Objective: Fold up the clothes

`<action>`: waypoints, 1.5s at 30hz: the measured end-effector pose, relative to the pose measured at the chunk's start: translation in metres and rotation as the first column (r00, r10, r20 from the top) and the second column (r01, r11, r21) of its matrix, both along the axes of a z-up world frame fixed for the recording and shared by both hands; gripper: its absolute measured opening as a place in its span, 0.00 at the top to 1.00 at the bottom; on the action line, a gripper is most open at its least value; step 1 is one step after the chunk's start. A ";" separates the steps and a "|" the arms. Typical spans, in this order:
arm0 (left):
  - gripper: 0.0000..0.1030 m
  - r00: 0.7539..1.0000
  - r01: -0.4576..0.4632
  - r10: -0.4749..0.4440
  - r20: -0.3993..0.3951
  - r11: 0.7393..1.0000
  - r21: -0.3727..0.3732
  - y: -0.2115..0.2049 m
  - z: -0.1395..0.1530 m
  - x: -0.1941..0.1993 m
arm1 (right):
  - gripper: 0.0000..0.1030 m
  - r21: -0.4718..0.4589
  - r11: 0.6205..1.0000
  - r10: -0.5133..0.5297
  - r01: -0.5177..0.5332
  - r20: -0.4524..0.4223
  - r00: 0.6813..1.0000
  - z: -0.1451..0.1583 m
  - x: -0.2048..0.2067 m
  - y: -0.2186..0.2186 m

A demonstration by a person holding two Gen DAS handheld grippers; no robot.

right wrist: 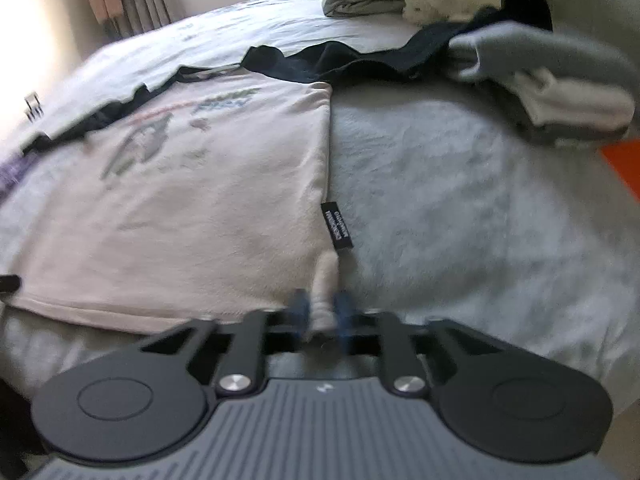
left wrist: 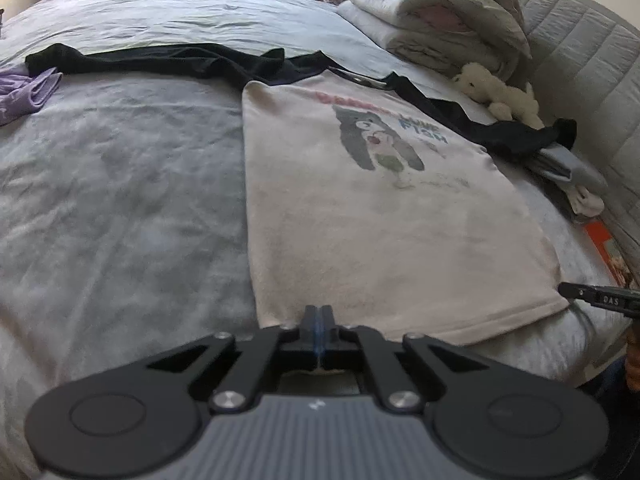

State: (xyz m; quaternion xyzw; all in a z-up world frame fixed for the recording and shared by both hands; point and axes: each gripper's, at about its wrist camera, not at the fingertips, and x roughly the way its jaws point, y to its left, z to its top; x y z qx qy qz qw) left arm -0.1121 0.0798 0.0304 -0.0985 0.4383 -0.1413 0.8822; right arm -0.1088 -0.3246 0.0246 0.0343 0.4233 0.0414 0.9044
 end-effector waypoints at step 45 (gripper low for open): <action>0.94 0.992 -0.101 0.094 -0.079 0.991 -0.091 0.024 -0.005 0.001 | 0.87 0.050 0.998 -0.031 0.030 0.017 0.999 0.001 -0.005 -0.005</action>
